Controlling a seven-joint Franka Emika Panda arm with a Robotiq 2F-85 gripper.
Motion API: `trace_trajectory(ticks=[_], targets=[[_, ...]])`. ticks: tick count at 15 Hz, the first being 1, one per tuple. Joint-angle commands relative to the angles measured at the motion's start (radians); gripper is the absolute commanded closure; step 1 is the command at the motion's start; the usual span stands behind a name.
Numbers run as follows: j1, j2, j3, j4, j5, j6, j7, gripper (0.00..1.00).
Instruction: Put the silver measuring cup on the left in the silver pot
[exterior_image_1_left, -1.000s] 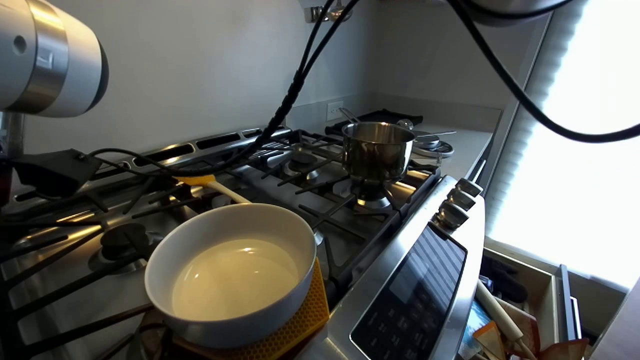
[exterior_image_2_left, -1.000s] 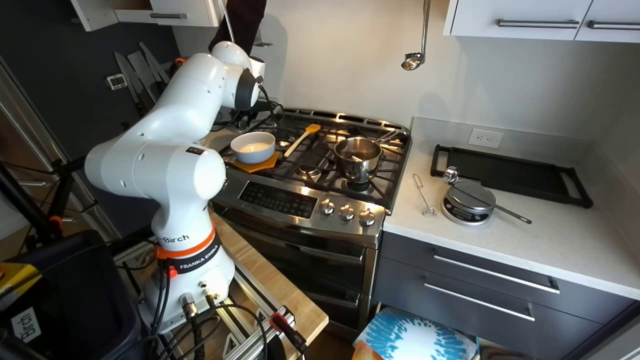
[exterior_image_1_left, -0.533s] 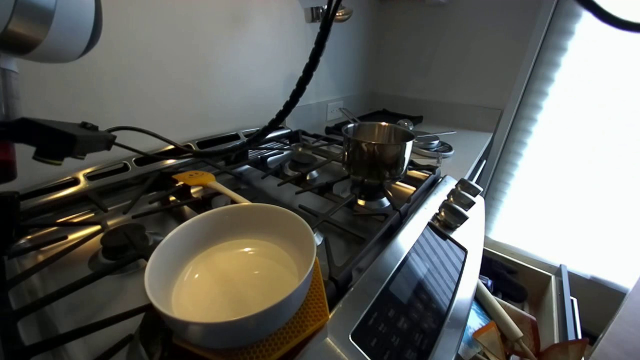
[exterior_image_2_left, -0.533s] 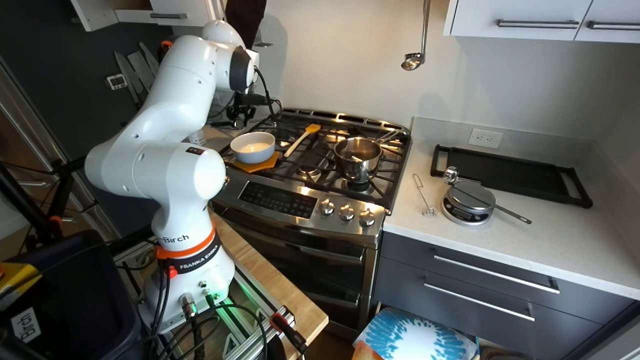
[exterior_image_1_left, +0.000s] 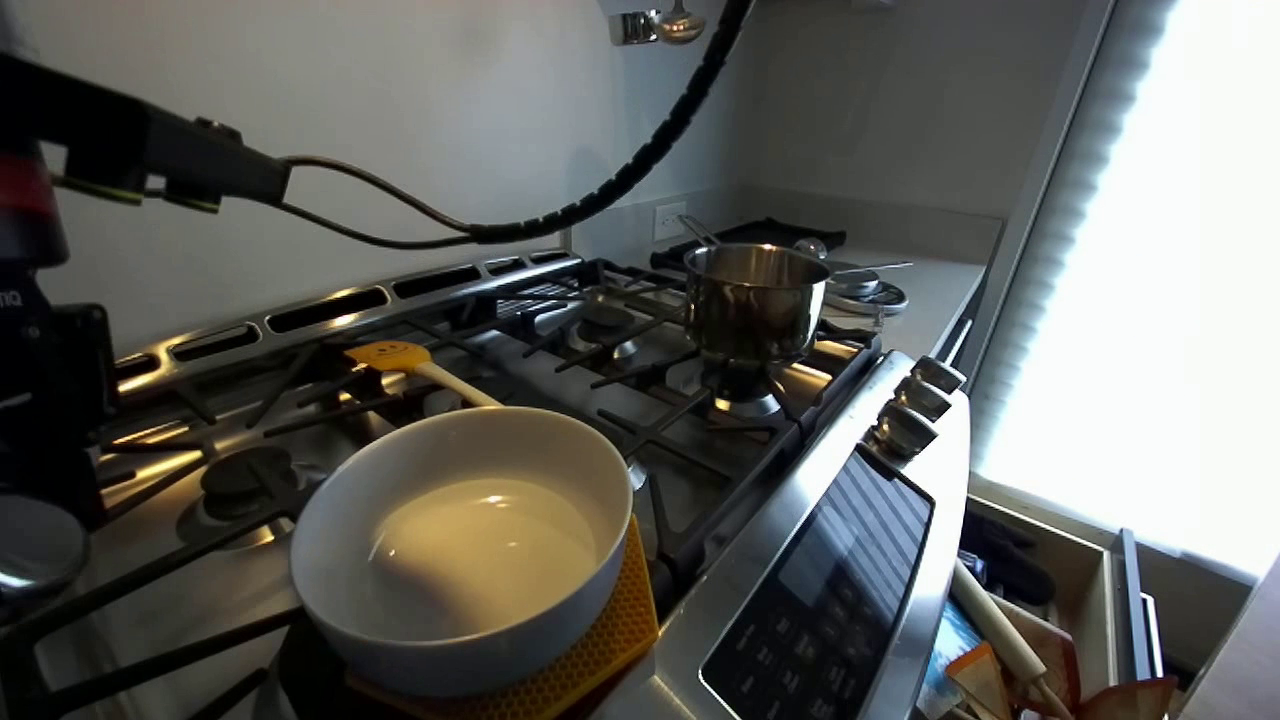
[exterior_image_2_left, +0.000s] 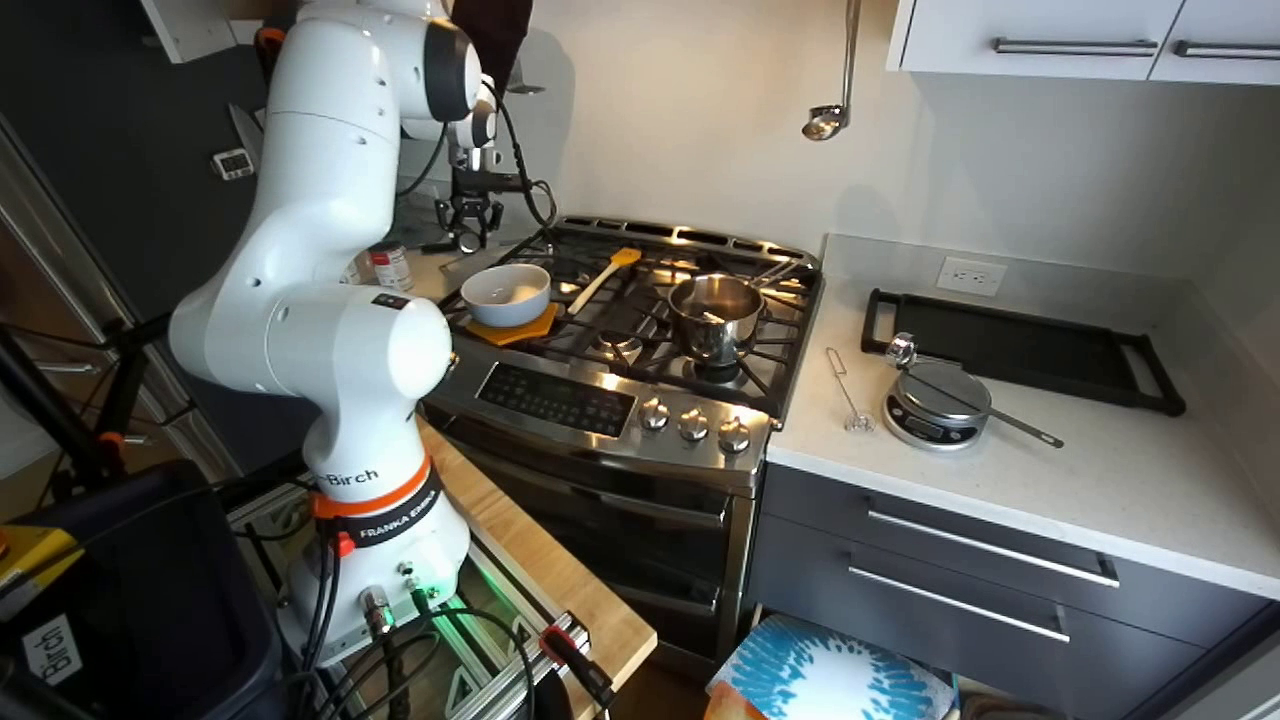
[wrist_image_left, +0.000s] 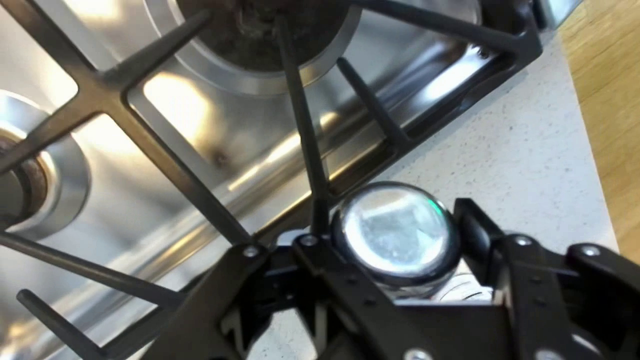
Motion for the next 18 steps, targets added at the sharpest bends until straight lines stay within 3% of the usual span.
trace_trajectory(ticks=[1,2,4,5,13,18], targets=[[-0.025,-0.160,0.030,-0.200,-0.078,0.051,0.126,0.62],[-0.040,-0.057,0.053,-0.068,-0.063,0.001,0.080,0.37],[-0.041,-0.108,0.057,-0.125,-0.078,0.014,0.112,0.37],[-0.044,-0.108,0.054,-0.137,-0.082,0.062,0.113,0.62],[-0.086,-0.164,0.049,-0.315,-0.144,0.538,0.218,0.62],[-0.046,-0.261,-0.026,-0.530,-0.263,0.866,0.438,0.62]])
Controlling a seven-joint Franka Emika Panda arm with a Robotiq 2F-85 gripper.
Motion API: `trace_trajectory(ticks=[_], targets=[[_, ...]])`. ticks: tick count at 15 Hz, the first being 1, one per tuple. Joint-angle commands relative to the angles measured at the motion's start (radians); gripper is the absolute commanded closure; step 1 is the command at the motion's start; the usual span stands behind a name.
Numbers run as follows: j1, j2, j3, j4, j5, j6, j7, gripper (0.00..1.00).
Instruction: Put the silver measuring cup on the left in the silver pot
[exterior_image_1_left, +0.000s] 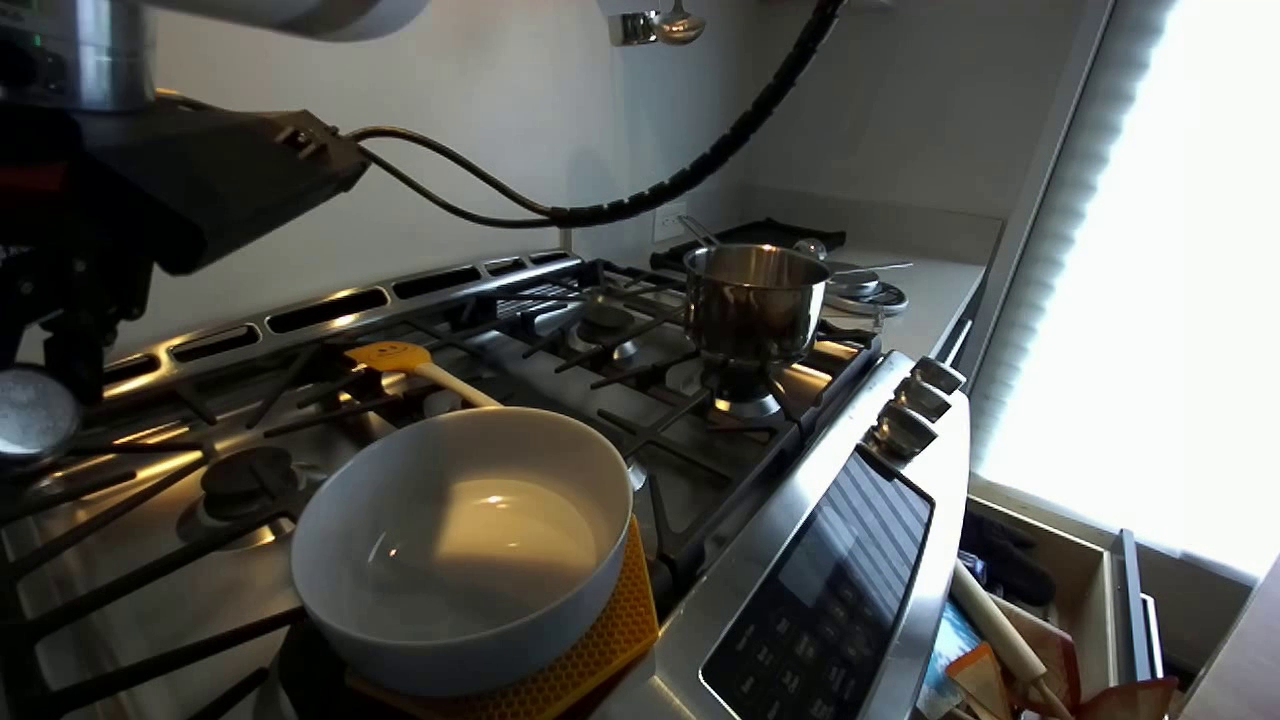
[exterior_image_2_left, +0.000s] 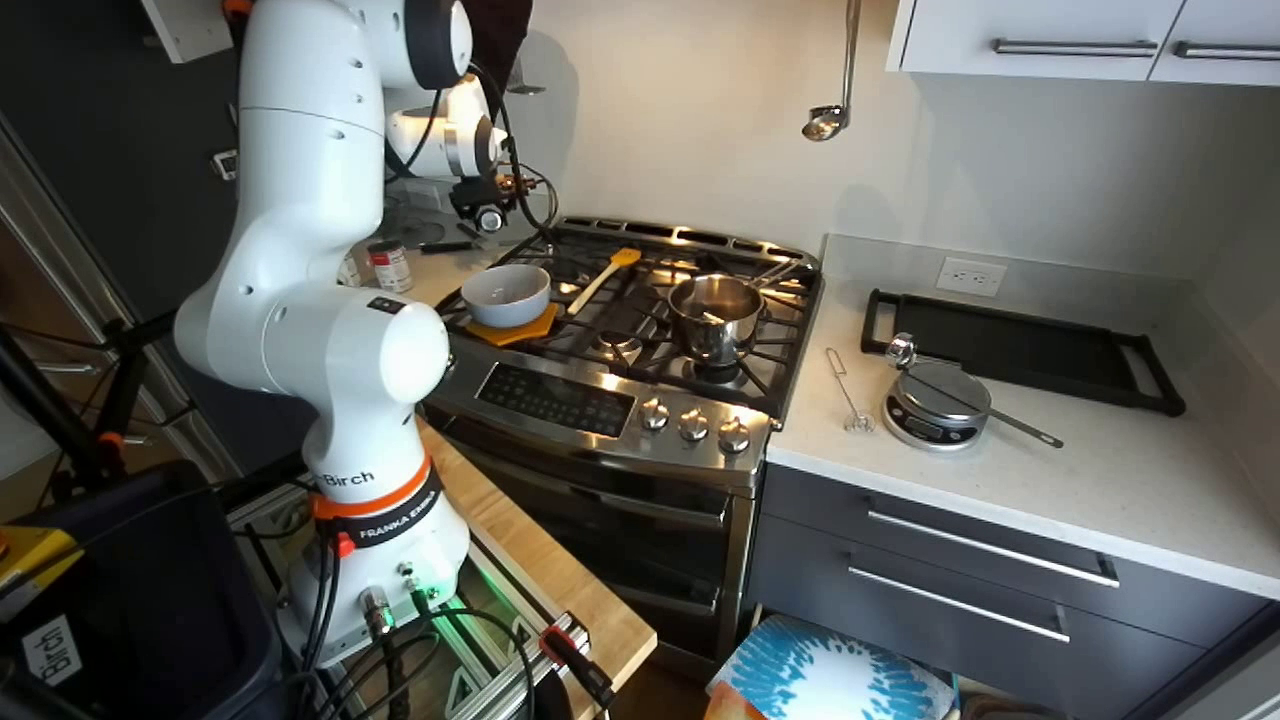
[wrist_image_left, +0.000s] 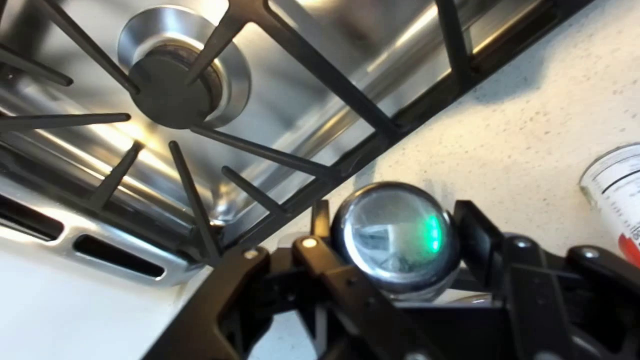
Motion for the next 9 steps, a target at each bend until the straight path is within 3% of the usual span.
trace_trajectory(ticks=[1,4,5,6,9], targets=[[0.041,-0.124,-0.071,-0.208,-0.113,0.203,0.188,0.62],[0.153,-0.184,-0.217,-0.305,-0.208,0.308,0.351,0.62],[0.164,-0.183,-0.231,-0.313,-0.216,0.309,0.361,0.62],[0.114,-0.124,-0.172,-0.241,-0.177,0.283,0.290,0.37],[0.147,-0.154,-0.210,-0.279,-0.190,0.289,0.325,0.37]])
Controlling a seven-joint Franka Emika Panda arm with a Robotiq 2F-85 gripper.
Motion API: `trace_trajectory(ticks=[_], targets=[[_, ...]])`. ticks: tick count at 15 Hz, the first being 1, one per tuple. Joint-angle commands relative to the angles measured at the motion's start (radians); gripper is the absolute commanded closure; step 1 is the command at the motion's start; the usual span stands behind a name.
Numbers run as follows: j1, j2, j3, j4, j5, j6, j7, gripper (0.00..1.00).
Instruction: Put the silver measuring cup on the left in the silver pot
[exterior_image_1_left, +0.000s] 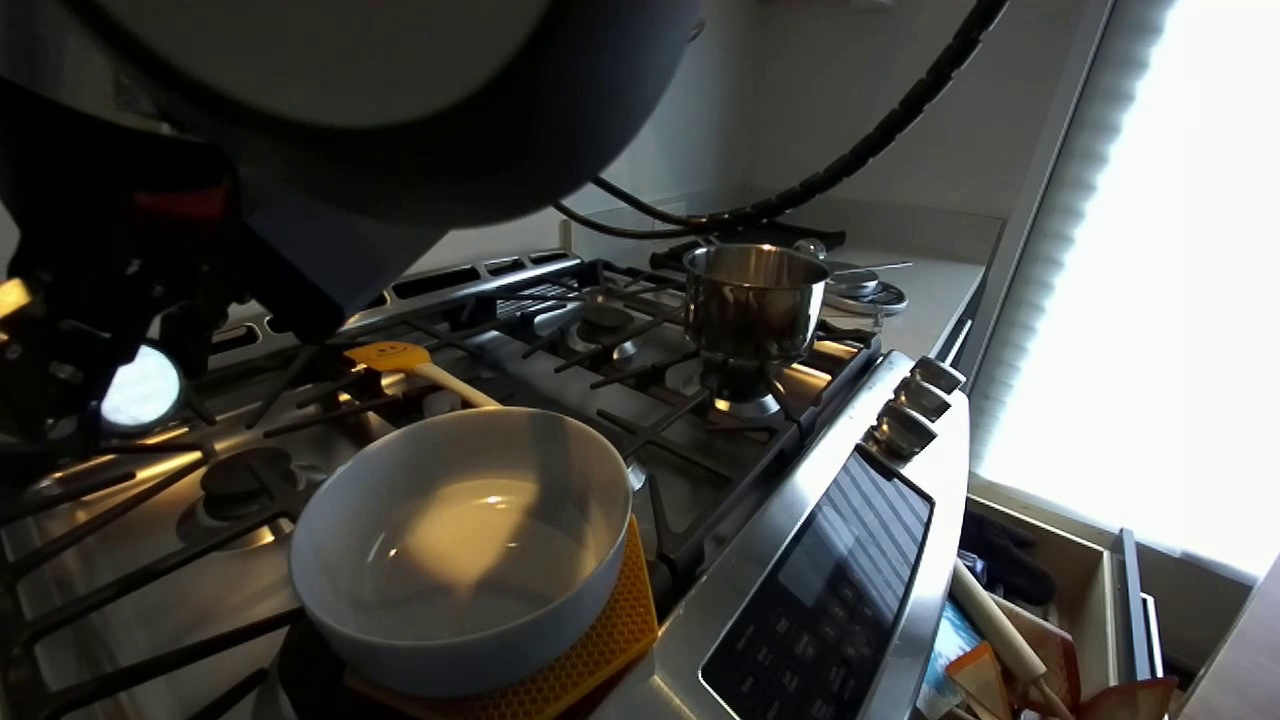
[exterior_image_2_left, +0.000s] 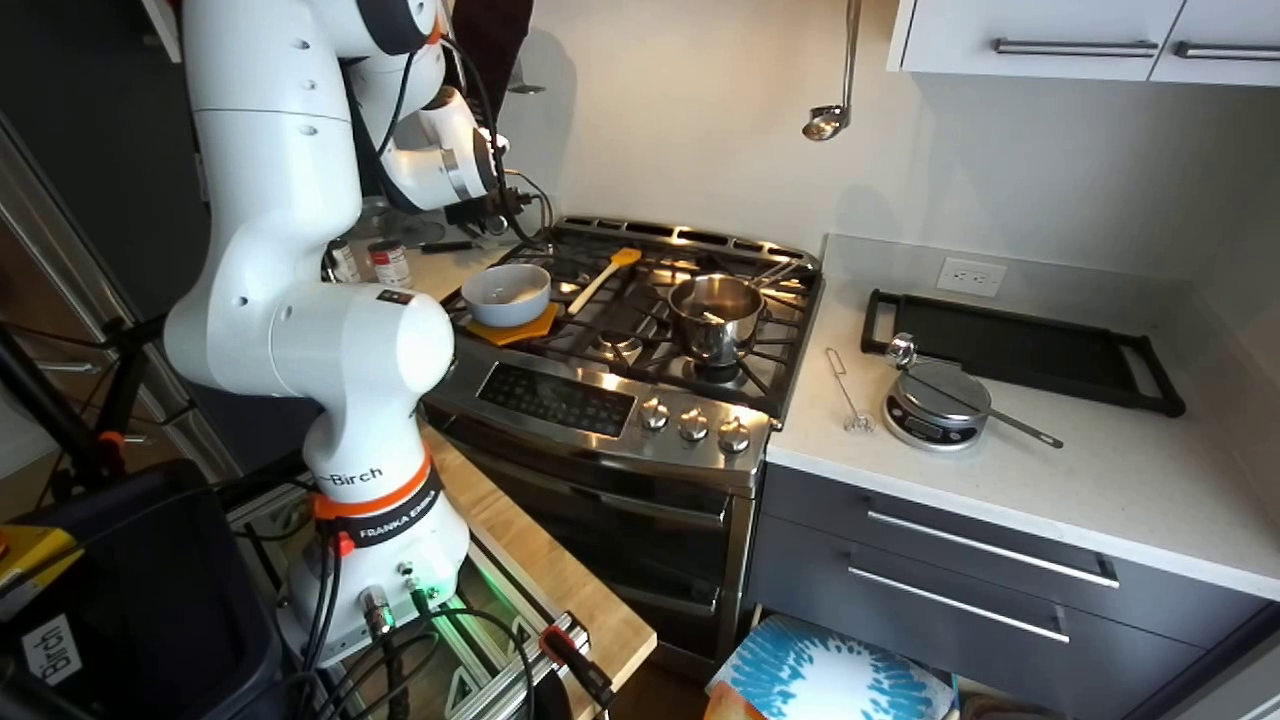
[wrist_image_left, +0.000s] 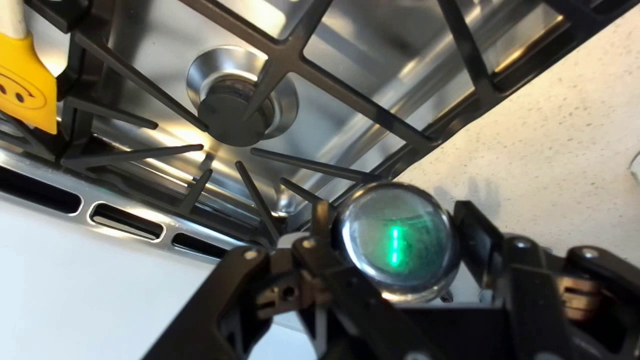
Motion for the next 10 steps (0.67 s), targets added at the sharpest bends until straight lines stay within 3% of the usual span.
trace_trajectory(ticks=[1,6,7,10], targets=[[0.002,-0.002,-0.001,0.000,0.000,0.000,0.002,0.37],[0.005,-0.003,-0.005,0.000,0.000,0.000,0.003,0.37],[0.005,-0.003,-0.005,0.000,0.000,0.000,0.003,0.62],[-0.079,-0.079,0.045,-0.117,0.016,0.066,-0.097,0.62]])
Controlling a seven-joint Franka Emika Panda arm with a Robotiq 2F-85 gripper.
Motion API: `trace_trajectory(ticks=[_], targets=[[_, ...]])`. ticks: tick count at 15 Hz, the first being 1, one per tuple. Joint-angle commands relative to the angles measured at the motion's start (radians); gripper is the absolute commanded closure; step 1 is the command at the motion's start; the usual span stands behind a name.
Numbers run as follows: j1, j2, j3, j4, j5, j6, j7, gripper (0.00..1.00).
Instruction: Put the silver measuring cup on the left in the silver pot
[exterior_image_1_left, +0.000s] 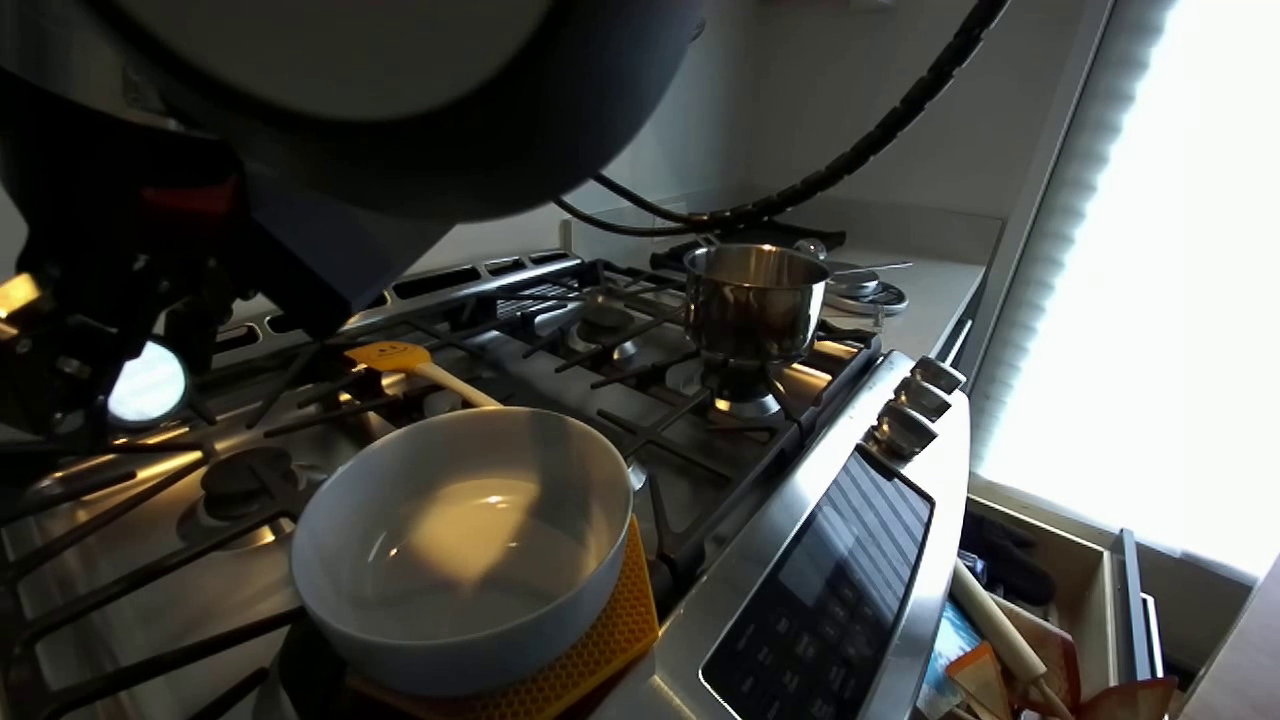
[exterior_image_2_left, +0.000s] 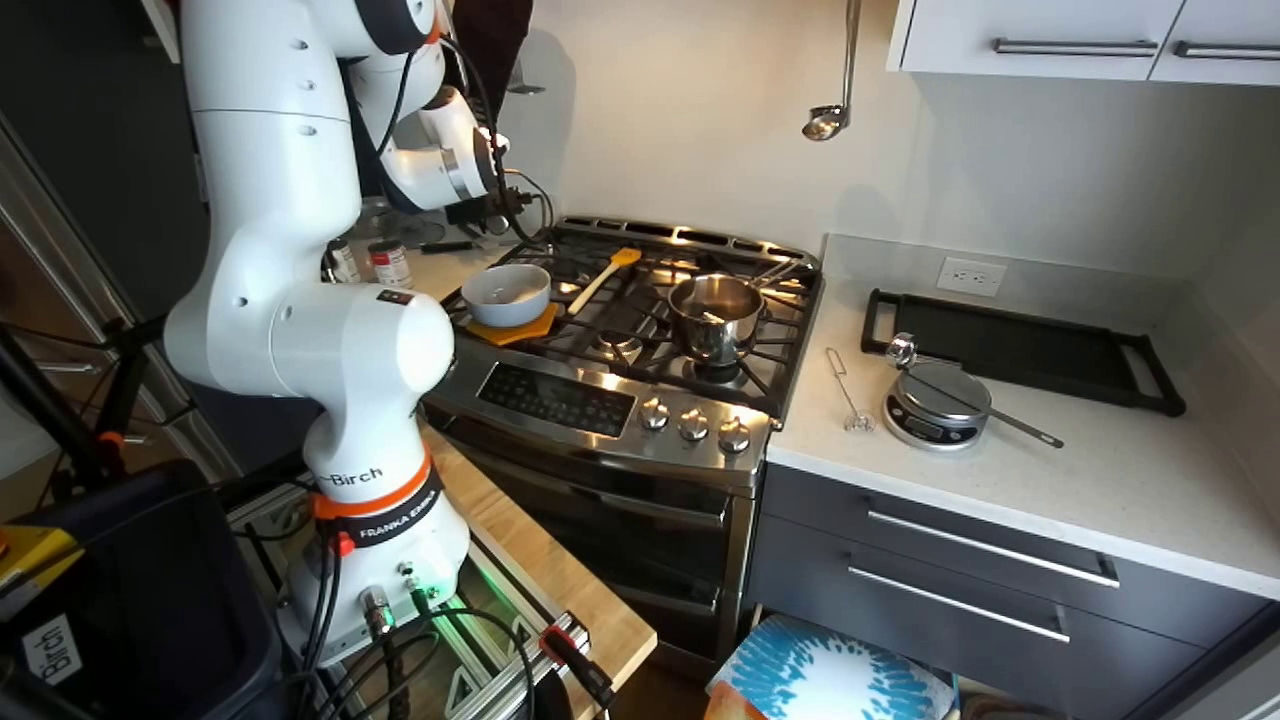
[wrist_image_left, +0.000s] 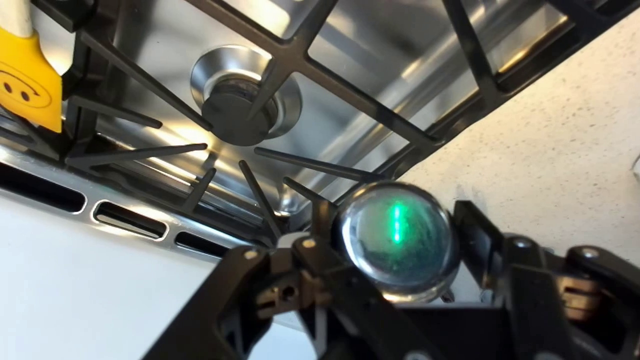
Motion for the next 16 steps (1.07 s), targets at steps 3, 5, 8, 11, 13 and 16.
trace_trajectory(ticks=[3,5,8,11,13,16], targets=[[-0.205,-0.131,0.128,-0.251,0.015,0.214,-0.184,0.62],[-0.275,-0.174,0.144,-0.352,-0.005,0.343,-0.218,0.62],[-0.307,-0.233,0.061,-0.459,-0.003,0.566,-0.229,0.62],[-0.369,-0.192,0.102,-0.429,0.005,0.602,-0.229,0.62],[-0.392,-0.198,0.107,-0.434,0.003,0.611,-0.229,0.37],[-0.389,-0.189,0.122,-0.430,0.003,0.611,-0.228,0.37]])
